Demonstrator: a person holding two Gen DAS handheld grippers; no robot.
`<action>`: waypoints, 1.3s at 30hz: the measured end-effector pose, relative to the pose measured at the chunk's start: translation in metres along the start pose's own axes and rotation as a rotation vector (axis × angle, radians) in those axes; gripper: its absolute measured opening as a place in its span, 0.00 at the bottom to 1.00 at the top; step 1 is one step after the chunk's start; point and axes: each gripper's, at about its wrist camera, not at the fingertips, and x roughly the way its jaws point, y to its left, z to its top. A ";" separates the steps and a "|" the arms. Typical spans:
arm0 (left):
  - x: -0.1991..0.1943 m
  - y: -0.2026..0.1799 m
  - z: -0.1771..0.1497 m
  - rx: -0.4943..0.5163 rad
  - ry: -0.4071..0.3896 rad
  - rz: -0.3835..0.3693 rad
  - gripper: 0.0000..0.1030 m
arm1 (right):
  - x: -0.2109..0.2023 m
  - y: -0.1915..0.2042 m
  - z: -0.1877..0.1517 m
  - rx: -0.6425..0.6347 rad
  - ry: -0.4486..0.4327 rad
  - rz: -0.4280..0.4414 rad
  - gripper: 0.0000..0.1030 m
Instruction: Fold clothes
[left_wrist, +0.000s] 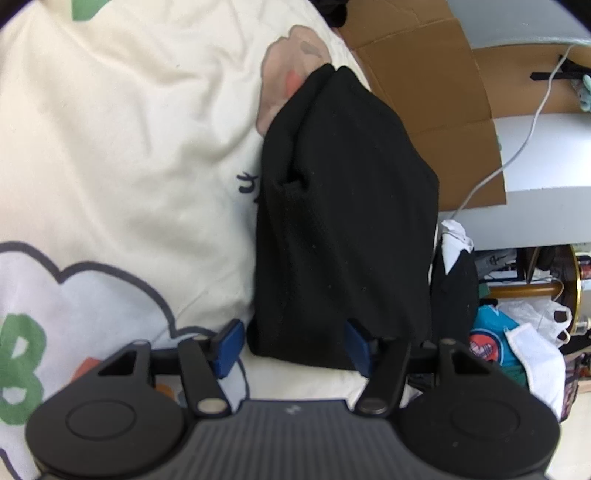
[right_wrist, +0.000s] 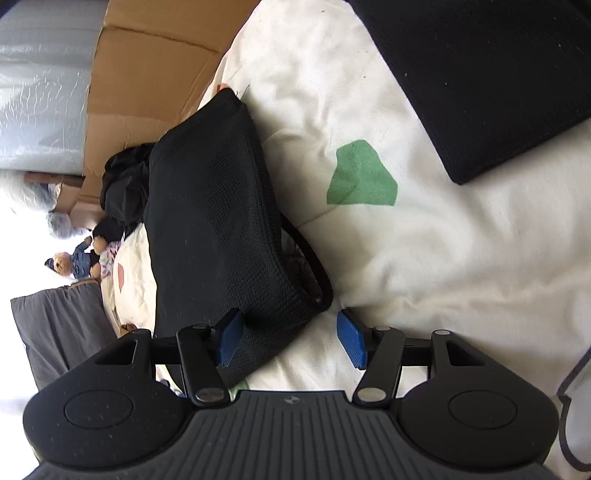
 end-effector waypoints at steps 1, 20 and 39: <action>0.007 -0.003 0.000 0.004 0.003 0.000 0.62 | 0.000 0.000 0.000 -0.001 0.000 0.000 0.59; 0.020 -0.006 -0.003 0.062 0.031 -0.024 0.15 | 0.001 0.002 0.002 0.068 -0.101 0.049 0.59; 0.010 -0.025 -0.033 0.133 0.052 -0.062 0.09 | -0.010 0.030 0.024 -0.099 -0.109 -0.107 0.08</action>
